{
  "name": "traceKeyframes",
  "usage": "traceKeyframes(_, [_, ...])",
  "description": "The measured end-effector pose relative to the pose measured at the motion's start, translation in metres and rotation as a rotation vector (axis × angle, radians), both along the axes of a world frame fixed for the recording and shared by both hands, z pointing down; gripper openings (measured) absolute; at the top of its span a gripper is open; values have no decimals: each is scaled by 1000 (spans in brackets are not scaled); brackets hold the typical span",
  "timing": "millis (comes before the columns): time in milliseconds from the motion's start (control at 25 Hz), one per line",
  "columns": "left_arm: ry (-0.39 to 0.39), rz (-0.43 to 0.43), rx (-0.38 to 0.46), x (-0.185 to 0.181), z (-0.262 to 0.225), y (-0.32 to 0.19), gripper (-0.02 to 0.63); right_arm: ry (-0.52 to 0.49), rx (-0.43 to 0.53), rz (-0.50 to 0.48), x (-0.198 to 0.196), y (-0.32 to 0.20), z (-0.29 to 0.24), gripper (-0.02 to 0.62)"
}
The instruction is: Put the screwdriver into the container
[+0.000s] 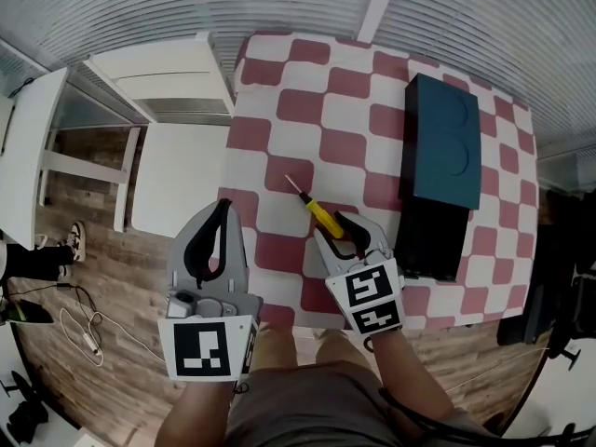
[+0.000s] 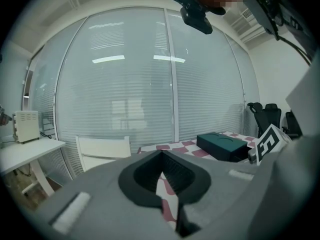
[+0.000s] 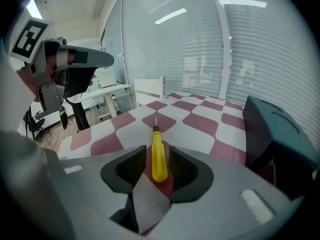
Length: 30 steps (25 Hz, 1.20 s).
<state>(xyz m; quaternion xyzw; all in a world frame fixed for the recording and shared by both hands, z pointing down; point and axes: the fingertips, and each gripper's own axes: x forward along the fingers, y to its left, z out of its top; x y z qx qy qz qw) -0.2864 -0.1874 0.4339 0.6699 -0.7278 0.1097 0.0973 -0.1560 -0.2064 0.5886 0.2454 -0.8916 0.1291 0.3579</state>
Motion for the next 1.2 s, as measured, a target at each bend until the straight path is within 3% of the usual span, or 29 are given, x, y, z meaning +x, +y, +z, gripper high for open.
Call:
traceKeyframes(320, [2,-5,-1,-1,2,1,0,85,-21,-37,-1,3,9,156])
traceKeyframes(640, [-9,-23,10,-6,-8,7,0,71,-57,-31,1,1,10,112])
traceKeyframes(1200, [-71,13,136,18,-73,13,0,-84,109,49,14,-14,-76,104])
